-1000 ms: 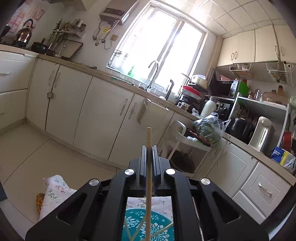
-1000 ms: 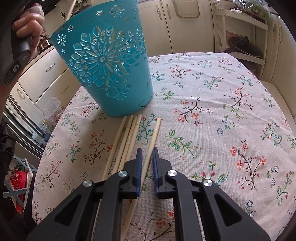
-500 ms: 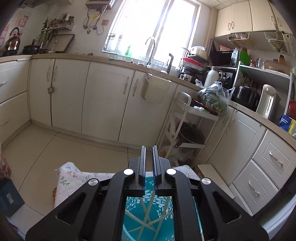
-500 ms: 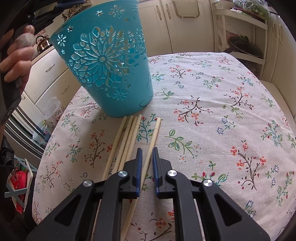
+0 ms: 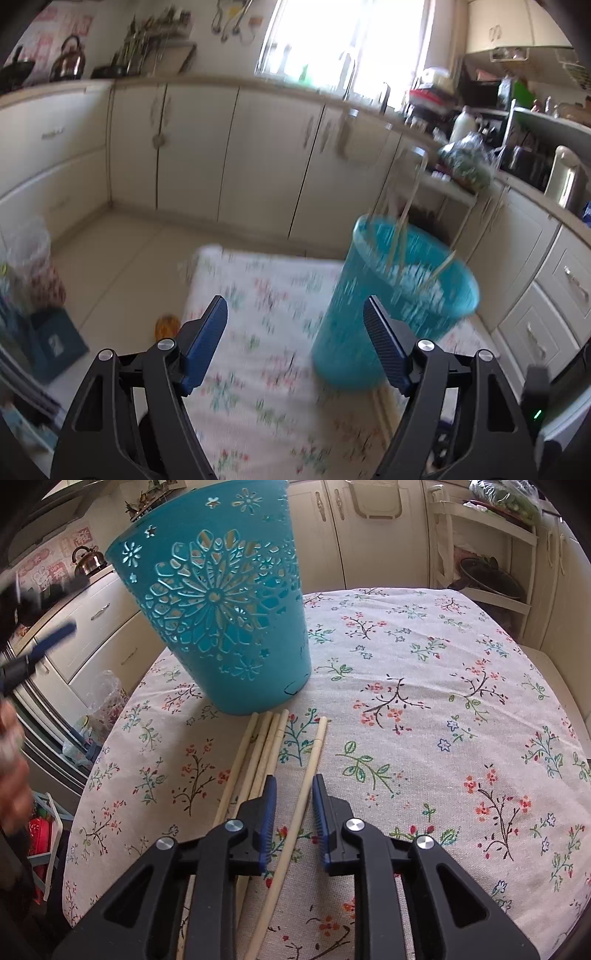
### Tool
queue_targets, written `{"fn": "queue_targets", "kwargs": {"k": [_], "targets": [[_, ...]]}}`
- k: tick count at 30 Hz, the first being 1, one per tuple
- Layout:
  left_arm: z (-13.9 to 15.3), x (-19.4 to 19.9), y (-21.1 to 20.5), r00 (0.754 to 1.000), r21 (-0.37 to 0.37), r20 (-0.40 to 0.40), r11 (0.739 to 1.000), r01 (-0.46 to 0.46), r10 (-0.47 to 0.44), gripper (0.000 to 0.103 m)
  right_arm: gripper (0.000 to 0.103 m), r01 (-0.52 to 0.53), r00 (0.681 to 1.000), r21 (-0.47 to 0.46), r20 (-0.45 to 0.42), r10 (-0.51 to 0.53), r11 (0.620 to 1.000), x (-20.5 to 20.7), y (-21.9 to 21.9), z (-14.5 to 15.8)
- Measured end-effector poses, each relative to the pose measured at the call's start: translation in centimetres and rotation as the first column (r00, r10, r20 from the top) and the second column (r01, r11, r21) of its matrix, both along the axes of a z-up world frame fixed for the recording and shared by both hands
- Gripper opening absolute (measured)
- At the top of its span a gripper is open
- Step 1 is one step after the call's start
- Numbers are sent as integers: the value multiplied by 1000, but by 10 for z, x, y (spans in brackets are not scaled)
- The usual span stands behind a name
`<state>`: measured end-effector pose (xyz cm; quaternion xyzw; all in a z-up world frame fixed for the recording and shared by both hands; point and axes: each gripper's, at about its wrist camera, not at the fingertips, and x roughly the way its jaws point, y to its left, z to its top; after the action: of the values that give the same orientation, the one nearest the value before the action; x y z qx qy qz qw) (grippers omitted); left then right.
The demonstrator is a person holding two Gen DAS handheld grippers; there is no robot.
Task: Organize utensils
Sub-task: 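Grasp a wooden stick beside the basket with the right gripper and lift it, then hold the stick over the basket and open the right gripper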
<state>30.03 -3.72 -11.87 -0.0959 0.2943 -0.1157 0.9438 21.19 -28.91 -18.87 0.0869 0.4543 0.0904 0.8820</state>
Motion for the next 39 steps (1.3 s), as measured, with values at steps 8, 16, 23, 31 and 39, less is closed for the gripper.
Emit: {"fn": "queue_targets", "kwargs": {"k": [8, 16, 23, 31, 39], "targets": [[-49, -8, -2, 993, 6, -117, 1000, 17, -16, 76, 16, -61, 998, -265, 14, 67, 962, -4, 32, 2], [-74, -7, 2, 983, -17, -185, 1000, 0, -3, 83, 6, 30, 999, 40, -22, -29, 999, -14, -12, 4], [-73, -8, 5, 986, -40, -168, 999, -2, -5, 85, 6, 55, 988, 298, 119, -94, 953, -32, -36, 50], [-70, -11, 7, 988, -53, -154, 999, -4, -4, 85, 6, -44, 915, 415, 383, -130, 909, -16, -25, 138], [-69, -13, 10, 990, -74, -143, 997, -12, 1, 85, 6, -44, 795, 374, 574, -194, 926, 55, 1, 197]]}}
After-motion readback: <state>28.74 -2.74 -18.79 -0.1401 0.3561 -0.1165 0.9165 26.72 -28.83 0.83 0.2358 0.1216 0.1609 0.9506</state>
